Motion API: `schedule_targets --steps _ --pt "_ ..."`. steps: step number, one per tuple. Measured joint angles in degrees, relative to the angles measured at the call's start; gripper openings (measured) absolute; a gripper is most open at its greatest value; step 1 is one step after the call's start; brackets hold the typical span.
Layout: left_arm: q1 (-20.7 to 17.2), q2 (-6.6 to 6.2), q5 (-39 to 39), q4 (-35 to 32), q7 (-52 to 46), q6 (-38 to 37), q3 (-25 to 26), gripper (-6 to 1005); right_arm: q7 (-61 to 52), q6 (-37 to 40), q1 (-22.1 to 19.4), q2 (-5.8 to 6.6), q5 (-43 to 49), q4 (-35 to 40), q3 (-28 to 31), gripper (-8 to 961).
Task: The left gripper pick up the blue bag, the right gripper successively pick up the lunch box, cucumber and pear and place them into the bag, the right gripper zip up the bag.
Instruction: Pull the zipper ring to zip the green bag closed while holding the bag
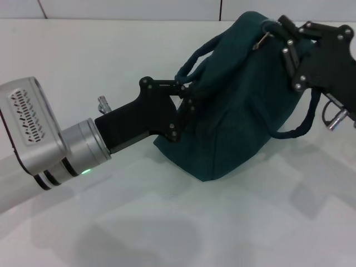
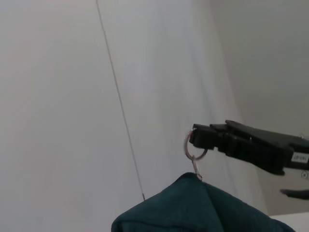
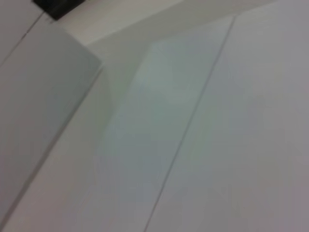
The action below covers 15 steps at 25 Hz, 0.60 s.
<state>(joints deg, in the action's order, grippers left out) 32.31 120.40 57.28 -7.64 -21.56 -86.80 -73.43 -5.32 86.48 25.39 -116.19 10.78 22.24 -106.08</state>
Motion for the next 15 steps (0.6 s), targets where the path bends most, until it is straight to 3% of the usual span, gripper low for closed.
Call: schedule_targets --steps 15 --pt "-0.6 -0.53 -0.9 -0.3 3.1 0.2 0.5 59 -12.1 0.8 -0.9 0.01 -8.1 -5.3 0.6 20"
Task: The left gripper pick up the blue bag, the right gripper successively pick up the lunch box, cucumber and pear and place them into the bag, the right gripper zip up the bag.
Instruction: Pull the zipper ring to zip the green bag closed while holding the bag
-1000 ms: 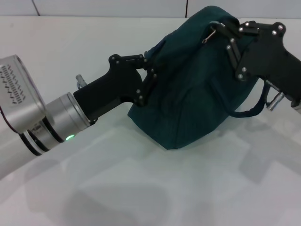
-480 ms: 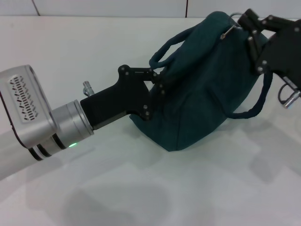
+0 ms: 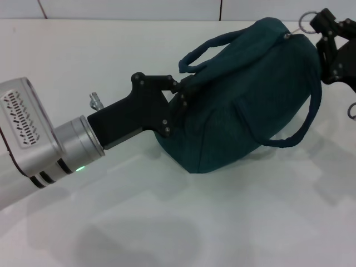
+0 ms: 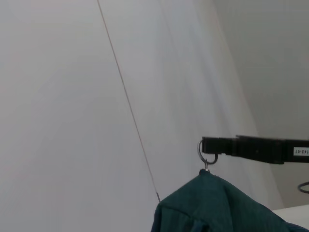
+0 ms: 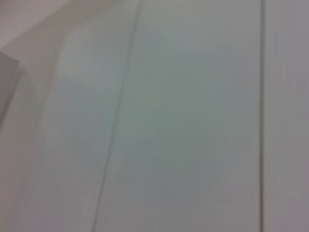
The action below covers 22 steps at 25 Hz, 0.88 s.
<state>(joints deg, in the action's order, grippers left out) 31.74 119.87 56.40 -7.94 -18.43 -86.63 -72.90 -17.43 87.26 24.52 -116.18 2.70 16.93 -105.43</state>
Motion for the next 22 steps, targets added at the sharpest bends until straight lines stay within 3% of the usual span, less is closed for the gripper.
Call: schedule_targets --steps 22 --pt "-1.3 -0.55 -0.3 -4.3 -2.1 2.7 5.2 57 -6.1 -4.4 -1.4 0.34 -3.2 -5.8 1.5 24"
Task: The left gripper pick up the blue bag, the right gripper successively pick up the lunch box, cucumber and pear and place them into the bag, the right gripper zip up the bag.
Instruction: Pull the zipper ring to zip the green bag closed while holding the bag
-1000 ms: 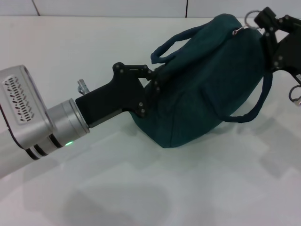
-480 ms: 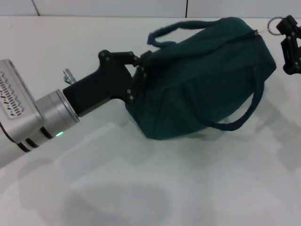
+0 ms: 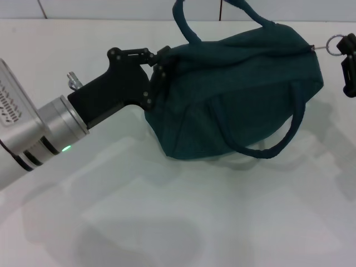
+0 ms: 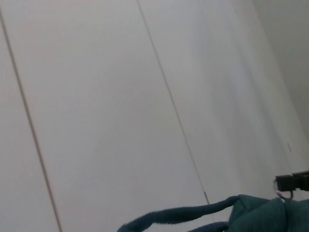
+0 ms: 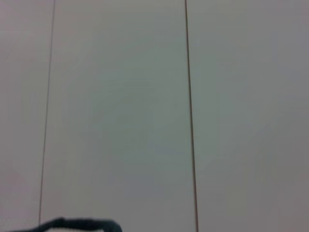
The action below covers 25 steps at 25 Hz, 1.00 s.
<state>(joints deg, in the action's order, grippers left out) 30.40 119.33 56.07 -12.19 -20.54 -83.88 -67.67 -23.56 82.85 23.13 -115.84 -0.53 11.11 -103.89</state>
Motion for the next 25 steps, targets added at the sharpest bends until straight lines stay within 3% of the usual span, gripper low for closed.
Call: schedule_targets --steps 15,25 --pt "0.9 0.15 -0.1 -0.9 -1.7 2.1 0.7 55 -0.2 0.0 -0.7 0.23 -0.1 -0.1 0.6 34" --pt "1.9 0.35 0.2 -1.1 -1.7 2.6 0.4 54 1.5 -5.6 -1.7 0.4 1.5 -0.4 0.9 391"
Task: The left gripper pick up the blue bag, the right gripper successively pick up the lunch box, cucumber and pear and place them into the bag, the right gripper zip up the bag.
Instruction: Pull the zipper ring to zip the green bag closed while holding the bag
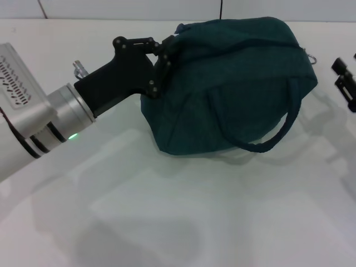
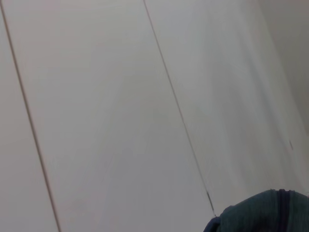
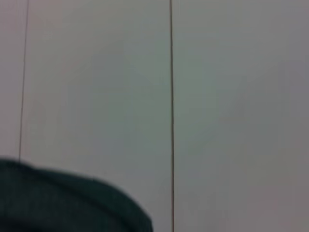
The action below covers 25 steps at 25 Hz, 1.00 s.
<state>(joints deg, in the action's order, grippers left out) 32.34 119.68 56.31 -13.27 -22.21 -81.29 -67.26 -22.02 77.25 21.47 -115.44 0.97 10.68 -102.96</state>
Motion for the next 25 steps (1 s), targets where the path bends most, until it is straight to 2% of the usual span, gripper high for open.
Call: schedule_targets --steps 3,17,25 --pt "0.4 0.03 0.3 0.2 0.1 0.1 -0.1 55 1.7 -2.6 0.4 -0.19 0.7 0.5 0.0 467" --pt "0.2 0.21 0.2 0.3 0.5 0.0 -0.2 59 2.1 -7.6 5.3 -0.13 3.5 0.8 -1.5 463" --pt "0.1 0.21 0.0 0.3 0.8 0.0 -0.1 61 2.5 -8.7 6.1 -0.12 3.8 1.8 -1.5 460"
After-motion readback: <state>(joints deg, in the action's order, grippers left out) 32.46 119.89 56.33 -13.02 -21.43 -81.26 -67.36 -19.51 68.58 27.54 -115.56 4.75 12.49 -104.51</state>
